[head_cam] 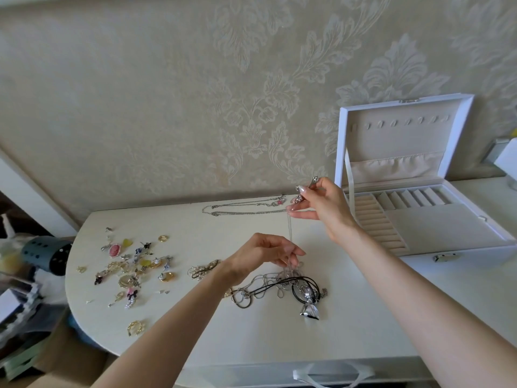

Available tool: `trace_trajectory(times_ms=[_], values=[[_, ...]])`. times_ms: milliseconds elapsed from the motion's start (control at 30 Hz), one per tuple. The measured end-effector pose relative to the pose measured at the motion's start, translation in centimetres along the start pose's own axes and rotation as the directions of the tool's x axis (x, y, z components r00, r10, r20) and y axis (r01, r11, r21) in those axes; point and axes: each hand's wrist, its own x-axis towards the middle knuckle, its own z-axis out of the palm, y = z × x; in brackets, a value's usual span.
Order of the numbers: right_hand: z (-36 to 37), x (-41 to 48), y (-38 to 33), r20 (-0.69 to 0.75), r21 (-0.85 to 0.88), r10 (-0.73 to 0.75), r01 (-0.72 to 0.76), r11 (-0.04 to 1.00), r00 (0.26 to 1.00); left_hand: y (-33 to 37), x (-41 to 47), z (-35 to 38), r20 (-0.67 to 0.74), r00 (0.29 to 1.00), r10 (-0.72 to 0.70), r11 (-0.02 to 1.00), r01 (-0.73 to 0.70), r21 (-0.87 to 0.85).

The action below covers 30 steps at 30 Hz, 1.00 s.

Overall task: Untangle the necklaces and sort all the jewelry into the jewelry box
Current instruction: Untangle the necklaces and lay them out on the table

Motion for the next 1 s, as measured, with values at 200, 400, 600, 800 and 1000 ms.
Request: trace_trajectory(times_ms=[200,400,600,800,1000], values=[[-0.1,0.4,1.2,-0.084,-0.026,-0.092,0.09,0.996,0.992,0.6,-0.2,-0.2,0.025,0.999,-0.029,0.998,0.03,-0.055],[-0.4,0.5,2.2,-0.078,-0.18,-0.157,0.141,0.973,0.985,1.1,-0.4,-0.3,0.039,0.999,-0.014,0.99,0.019,-0.137],[-1.2,0.5,4.5,-0.114,-0.304,-0.09,0.052,0.951,0.989,1.9,-0.1,-0.8,-0.027,0.998,0.052,0.951,-0.058,-0.304],[-2.1,0.7,5.5,-0.206,-0.202,-0.011,-0.032,0.979,0.978,1.9,0.2,-3.0,-0.315,0.948,0.043,0.951,-0.136,-0.279],[-2.3,1.1,5.3,-0.276,-0.114,0.007,-0.04,0.993,0.961,-0.7,0.6,-7.1,-0.687,0.726,-0.024,0.993,0.095,0.066]])
